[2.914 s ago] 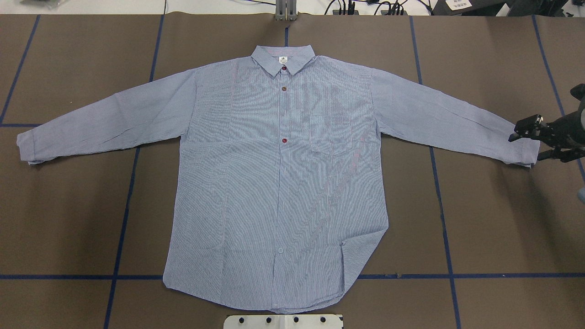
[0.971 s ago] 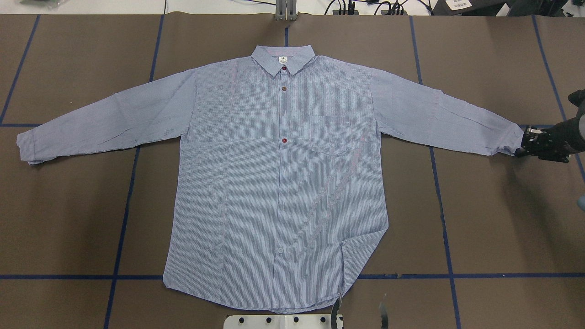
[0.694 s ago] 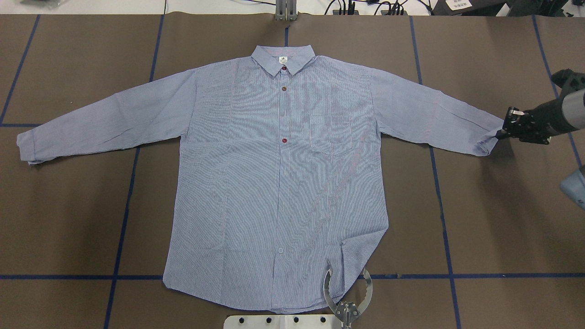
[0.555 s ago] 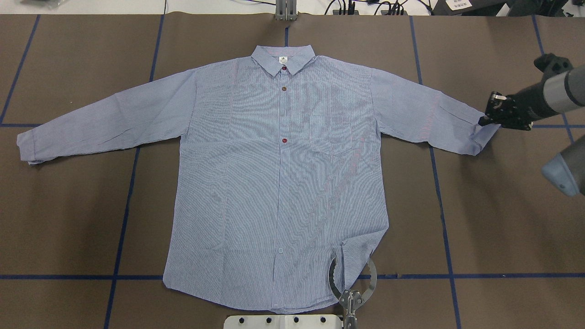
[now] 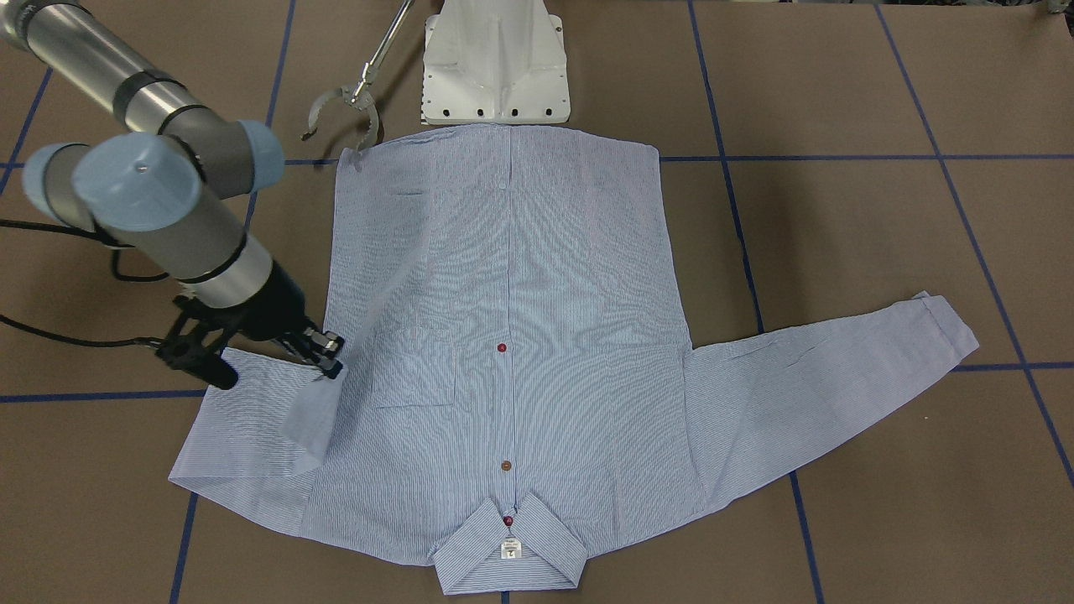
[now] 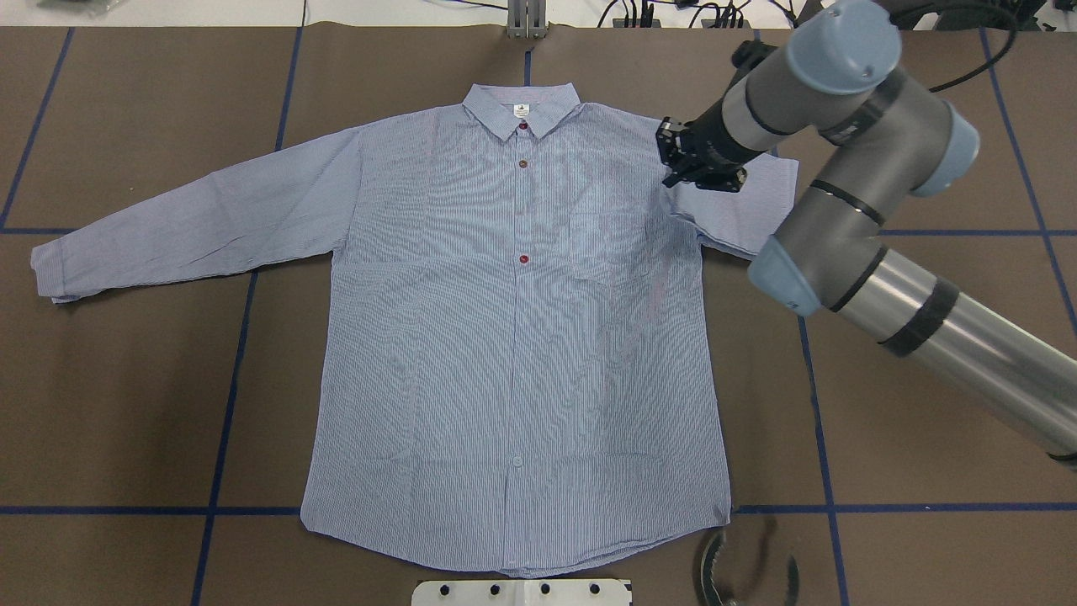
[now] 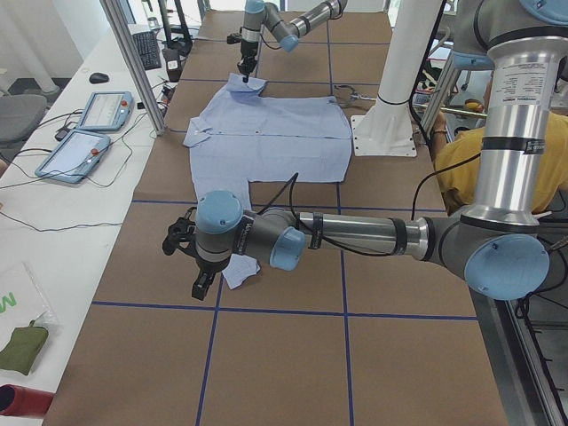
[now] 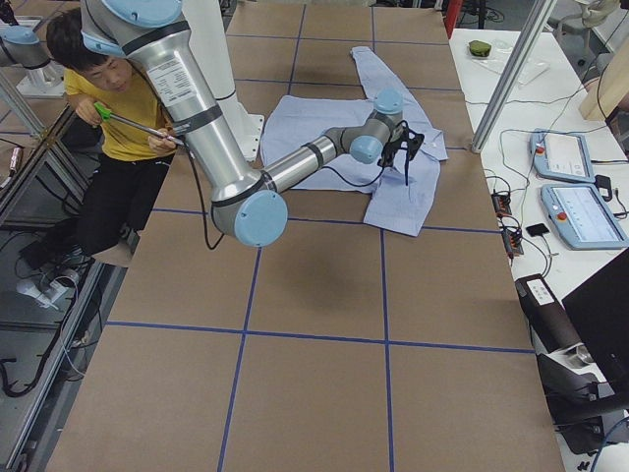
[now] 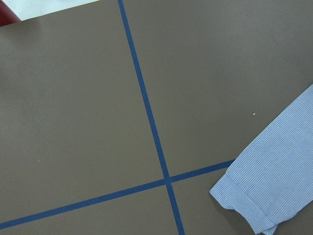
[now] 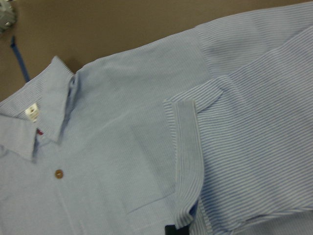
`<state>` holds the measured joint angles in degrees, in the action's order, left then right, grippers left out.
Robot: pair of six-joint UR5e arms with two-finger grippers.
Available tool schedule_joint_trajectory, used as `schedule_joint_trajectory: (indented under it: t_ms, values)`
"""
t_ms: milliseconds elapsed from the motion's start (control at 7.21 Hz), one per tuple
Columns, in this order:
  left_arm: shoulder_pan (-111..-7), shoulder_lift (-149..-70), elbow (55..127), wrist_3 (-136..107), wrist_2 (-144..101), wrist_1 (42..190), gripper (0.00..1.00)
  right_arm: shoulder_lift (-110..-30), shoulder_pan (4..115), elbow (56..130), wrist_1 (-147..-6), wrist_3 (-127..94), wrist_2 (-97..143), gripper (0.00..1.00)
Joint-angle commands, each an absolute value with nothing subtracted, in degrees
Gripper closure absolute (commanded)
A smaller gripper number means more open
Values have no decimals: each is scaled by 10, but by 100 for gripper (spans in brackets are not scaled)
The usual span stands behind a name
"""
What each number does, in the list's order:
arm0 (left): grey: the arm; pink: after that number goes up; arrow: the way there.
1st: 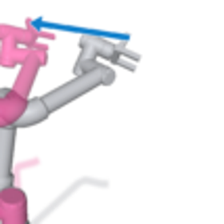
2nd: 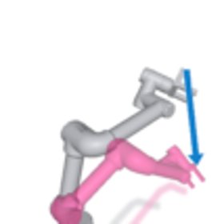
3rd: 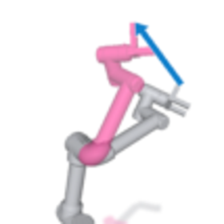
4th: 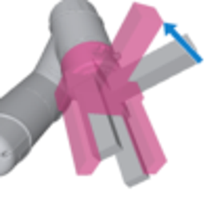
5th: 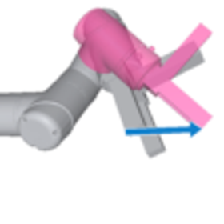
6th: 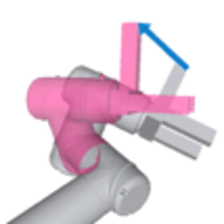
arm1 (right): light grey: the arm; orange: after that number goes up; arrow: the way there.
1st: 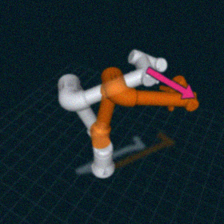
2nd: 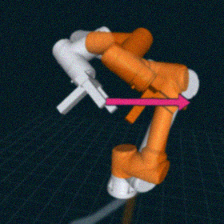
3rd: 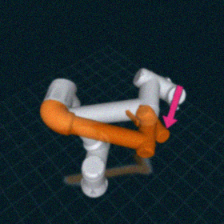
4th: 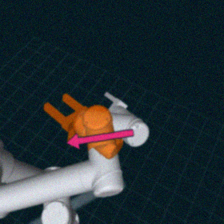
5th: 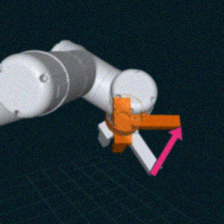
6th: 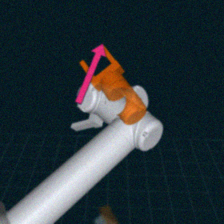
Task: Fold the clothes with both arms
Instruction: 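Carry the sleeve with the right gripper across the shirt toward the collar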
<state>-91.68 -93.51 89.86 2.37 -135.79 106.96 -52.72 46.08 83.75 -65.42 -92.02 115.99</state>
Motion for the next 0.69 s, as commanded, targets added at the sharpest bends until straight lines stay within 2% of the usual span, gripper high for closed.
schedule_joint_trajectory:
  t_ms: [0,555]
  values:
    - [-918,-935,914,24,-1358,1069,1,-385,404,731,-658,-945,1083,100]
    - [-918,-933,931,23,-1358,1068,1,-298,356,660,-654,-947,1030,100]
